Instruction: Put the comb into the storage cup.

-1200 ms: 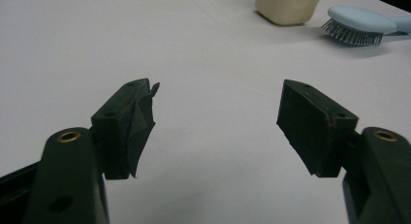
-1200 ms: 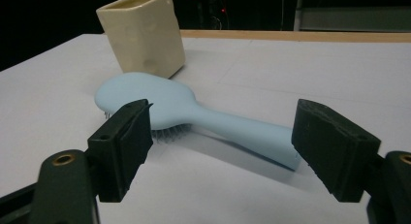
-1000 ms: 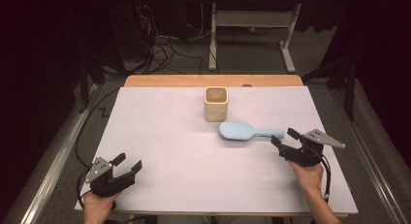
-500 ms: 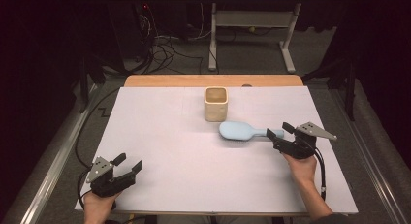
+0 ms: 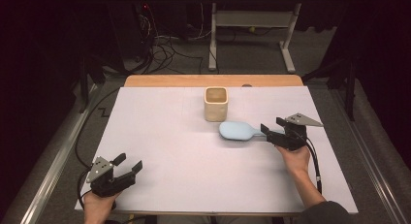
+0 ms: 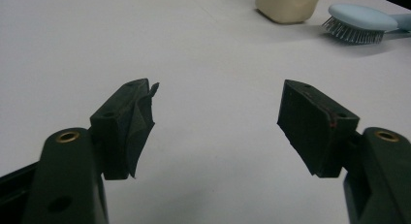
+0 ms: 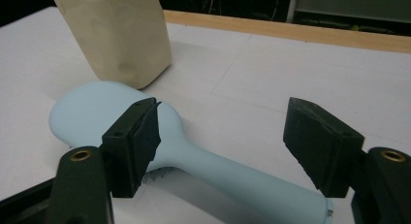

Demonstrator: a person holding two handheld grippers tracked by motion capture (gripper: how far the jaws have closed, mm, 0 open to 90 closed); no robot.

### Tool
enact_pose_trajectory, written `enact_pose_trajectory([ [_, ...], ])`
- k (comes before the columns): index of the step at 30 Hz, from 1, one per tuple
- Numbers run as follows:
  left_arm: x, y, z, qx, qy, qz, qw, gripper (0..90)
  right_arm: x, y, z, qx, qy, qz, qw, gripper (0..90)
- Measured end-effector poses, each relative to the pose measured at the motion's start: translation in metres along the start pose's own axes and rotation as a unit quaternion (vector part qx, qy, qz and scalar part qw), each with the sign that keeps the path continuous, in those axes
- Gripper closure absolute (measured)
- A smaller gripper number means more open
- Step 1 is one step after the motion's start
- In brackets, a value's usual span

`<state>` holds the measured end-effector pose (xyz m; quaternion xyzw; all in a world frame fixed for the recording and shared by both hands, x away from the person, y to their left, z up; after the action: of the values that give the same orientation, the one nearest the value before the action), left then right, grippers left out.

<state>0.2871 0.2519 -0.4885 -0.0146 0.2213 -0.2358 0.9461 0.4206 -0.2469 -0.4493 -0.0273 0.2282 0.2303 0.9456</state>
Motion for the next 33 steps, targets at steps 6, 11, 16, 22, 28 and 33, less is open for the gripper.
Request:
enact_pose_trajectory([
  [6,0.0,0.0,0.0,0.0,-0.001,0.0,1.0,29.3,0.006,0.0,0.008,-0.023,0.06,-0.008,0.9979,37.9],
  [11,0.0,0.0,0.0,0.0,-0.001,0.0,1.0,29.3,0.009,-0.002,0.017,-0.033,0.099,-0.01,0.9945,46.1],
  [16,0.0,0.0,0.0,0.001,-0.001,-0.001,1.0,29.3,0.014,-0.004,0.023,-0.042,0.156,-0.012,0.9868,56.3],
  [22,0.0,0.0,0.0,0.001,-0.001,0.0,1.0,29.3,0.024,-0.006,0.028,-0.049,0.212,-0.017,0.976,68.5],
  [28,0.0,0.0,0.0,0.002,-0.001,-0.001,1.0,29.3,0.033,-0.005,0.033,-0.06,0.254,-0.022,0.9652,80.4],
  [33,0.0,-0.001,0.0,0.003,0.0,-0.002,1.0,29.3,0.04,-0.007,0.034,-0.061,0.289,-0.023,0.9552,90.0],
])
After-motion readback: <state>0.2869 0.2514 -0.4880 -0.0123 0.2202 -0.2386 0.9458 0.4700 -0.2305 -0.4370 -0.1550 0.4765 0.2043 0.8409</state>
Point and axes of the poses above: each handheld gripper's, and its own axes: x roughly forward along the jaws, z roughly out of its top, y roughly to its left, the point moved 4 cm from there along x, roughly forward along the jaws, and after that the axes turned 1 degree about -y, right-handed, at the moved point
